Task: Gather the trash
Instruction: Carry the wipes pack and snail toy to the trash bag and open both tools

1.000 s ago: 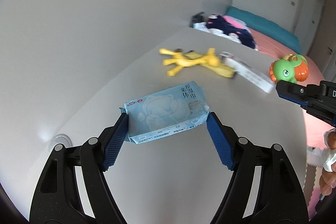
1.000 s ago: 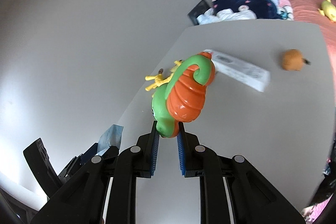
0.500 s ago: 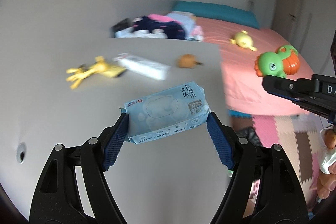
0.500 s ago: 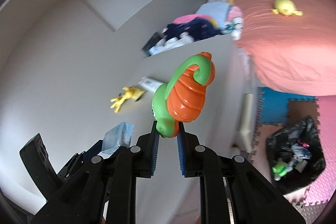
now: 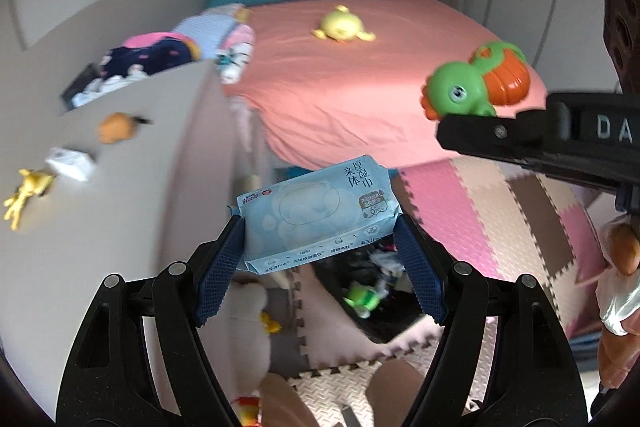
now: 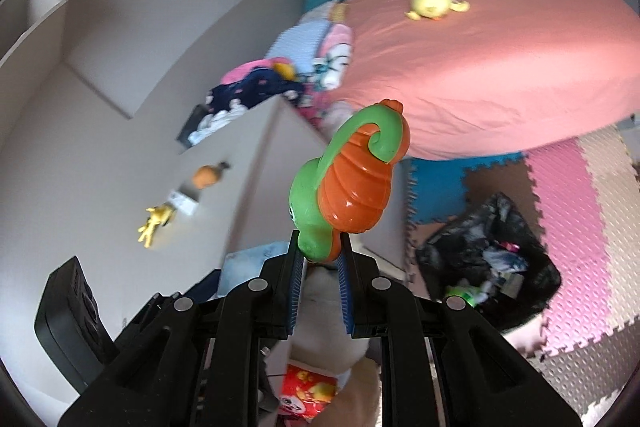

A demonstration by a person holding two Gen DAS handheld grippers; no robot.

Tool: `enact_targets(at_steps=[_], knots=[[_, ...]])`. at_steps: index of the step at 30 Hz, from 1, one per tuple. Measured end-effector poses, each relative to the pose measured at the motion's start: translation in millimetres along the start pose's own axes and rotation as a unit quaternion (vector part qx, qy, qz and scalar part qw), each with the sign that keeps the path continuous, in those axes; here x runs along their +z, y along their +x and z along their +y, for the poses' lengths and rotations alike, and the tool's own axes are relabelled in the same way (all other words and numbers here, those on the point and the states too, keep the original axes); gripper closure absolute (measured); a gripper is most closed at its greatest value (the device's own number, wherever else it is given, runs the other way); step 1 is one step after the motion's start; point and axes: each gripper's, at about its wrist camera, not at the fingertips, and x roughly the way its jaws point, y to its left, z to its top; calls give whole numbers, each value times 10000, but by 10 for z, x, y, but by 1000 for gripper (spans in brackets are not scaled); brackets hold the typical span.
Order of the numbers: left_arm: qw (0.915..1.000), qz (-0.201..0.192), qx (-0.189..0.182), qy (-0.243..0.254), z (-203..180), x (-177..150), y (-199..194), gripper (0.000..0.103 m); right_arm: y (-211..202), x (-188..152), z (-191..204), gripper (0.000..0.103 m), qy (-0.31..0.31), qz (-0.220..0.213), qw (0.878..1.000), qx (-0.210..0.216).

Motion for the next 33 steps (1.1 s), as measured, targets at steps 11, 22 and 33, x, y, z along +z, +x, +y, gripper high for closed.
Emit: enact_targets(at_steps=[11,22,33], knots=[[9966,627,-495,-195,-387,-108,626,29,148,19,-561,85,255,320,9979,-511],[9928,1093,-64,-492,-424,-151,905,6,315,36,-910,5,911,664,9884,-1015],[9932,972,-296,-566,-340,-139,828,6,317,81,-850,5,884,679,9891,-967]])
